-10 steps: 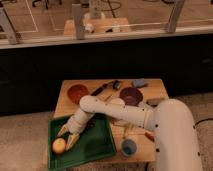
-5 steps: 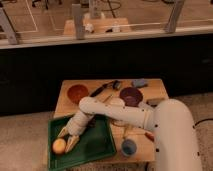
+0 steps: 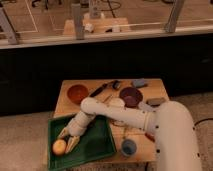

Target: Place apple in table surface

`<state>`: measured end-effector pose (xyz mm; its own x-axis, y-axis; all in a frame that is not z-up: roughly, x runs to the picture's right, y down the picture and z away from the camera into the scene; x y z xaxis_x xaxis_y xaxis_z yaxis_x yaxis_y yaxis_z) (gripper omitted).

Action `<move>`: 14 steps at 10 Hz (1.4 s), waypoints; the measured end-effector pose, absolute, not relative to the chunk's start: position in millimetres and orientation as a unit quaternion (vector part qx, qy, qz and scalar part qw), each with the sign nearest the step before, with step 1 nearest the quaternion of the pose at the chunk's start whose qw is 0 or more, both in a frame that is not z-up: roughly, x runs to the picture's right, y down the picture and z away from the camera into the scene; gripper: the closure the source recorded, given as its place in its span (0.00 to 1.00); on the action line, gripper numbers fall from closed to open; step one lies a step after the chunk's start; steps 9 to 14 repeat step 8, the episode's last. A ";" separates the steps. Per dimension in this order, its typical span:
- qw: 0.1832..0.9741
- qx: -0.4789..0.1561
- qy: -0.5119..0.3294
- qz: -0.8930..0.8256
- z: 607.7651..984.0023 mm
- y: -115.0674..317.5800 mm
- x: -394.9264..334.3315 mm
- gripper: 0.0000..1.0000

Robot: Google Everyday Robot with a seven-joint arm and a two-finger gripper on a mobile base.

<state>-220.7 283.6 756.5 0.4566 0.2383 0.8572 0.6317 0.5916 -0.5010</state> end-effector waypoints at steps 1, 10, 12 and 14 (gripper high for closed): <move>0.736 -0.432 -0.504 -0.133 756.2 283.7 -220.7 0.54; 0.746 -0.426 -0.496 -0.130 747.3 275.7 -213.1 0.86; 0.746 -0.426 -0.496 -0.130 747.3 275.7 -213.1 0.86; 0.746 -0.426 -0.496 -0.130 747.3 275.7 -213.1 0.86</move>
